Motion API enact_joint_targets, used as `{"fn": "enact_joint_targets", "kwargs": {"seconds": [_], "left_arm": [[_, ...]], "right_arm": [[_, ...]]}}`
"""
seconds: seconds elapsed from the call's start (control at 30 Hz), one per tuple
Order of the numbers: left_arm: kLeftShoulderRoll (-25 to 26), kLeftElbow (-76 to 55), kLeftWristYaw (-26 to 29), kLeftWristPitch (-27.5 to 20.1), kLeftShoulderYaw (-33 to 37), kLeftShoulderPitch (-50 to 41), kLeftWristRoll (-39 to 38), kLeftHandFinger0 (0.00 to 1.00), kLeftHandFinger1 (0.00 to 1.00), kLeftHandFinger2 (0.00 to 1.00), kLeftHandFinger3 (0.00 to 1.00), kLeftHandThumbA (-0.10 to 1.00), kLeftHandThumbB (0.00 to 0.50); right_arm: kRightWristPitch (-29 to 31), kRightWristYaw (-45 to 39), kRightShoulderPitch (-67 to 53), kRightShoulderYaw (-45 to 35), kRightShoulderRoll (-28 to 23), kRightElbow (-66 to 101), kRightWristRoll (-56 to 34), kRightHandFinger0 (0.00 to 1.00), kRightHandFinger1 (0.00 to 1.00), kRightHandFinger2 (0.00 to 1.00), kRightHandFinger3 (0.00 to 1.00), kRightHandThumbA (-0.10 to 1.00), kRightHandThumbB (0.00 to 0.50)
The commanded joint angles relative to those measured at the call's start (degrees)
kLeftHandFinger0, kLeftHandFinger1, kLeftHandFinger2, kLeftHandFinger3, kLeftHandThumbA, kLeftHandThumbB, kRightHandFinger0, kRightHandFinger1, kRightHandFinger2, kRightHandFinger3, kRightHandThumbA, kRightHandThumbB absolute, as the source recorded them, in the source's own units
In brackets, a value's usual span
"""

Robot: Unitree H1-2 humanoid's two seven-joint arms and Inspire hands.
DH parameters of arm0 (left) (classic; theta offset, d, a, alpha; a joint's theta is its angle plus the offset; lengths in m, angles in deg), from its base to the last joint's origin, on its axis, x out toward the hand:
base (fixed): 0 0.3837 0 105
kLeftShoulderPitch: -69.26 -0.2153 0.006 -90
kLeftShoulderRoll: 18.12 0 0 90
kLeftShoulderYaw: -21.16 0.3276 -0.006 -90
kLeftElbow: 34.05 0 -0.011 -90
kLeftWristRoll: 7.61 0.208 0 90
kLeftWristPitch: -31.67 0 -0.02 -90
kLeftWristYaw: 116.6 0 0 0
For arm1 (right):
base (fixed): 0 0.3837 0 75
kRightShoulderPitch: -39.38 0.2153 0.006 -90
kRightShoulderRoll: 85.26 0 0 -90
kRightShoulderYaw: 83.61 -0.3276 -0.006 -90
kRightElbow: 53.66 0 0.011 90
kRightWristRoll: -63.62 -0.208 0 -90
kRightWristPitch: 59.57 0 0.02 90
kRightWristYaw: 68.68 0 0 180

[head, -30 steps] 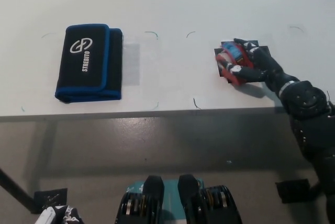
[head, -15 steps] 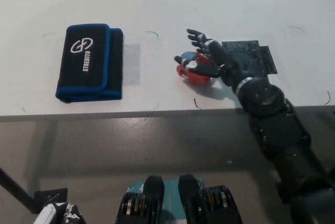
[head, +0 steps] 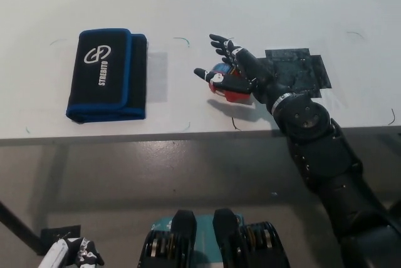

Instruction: Use the right hand to move the tape on the right hand side to the notebook on the left hand side

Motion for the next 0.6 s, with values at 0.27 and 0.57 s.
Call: {"fn": "enact_joint_targets", "kwargs": {"seconds": [0.27, 0.57], "left_arm": [[0.5, -1.8, -0.3, -0.8, -0.8, -0.1, -0.6, 0.31, 0.24, 0.25, 0.40, 0.23, 0.005], [0.4, -1.9, -0.4, -0.7, -1.0, -0.7, -0.7, 0.32, 0.24, 0.26, 0.41, 0.26, 0.008]], "right_arm": [[3.5, -0.7, 4.3, -0.2, -2.0, 2.3, -1.5, 1.00, 1.00, 1.00, 1.00, 0.74, 0.328], [0.7, -0.1, 7.5, 1.5, -7.4, -0.1, 1.6, 1.00, 1.00, 1.00, 1.00, 0.72, 0.375]]}}
